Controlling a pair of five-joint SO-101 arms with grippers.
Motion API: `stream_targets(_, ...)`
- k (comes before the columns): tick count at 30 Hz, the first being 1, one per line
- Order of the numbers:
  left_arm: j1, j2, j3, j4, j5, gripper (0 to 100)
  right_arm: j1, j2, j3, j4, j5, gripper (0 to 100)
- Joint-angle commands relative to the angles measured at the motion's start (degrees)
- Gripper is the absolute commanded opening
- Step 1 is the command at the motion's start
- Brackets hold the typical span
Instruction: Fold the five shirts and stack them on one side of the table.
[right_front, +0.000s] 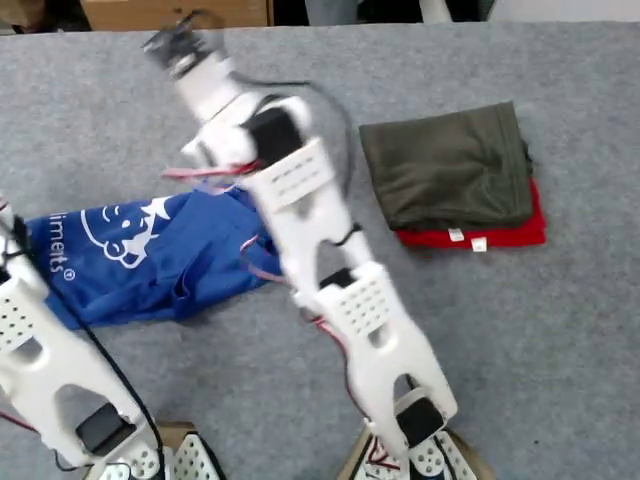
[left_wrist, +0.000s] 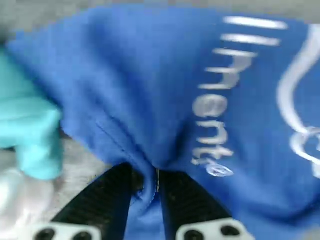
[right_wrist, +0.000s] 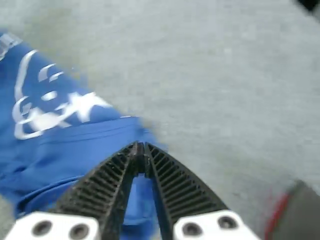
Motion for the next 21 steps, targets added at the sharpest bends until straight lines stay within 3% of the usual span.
stream_targets(1,5.93,-9.41,1.63,0.97,2.2,3,6.68,-5.32,-2.51,0.26,-0.26,1.3)
stream_targets(10,22.11,-27.87,13.14,0.97,9.49,3,18.99,-7.25,-2.42,0.26,-0.53,1.3)
stream_targets(17,31.78,-41.41,22.55,0.97,11.6,3,19.6,-7.25,-2.51,0.26,-0.53,1.3)
stream_targets(21,38.9,-44.84,25.8,0.88,16.62,3,19.78,-7.25,-2.68,0.26,-0.53,1.3)
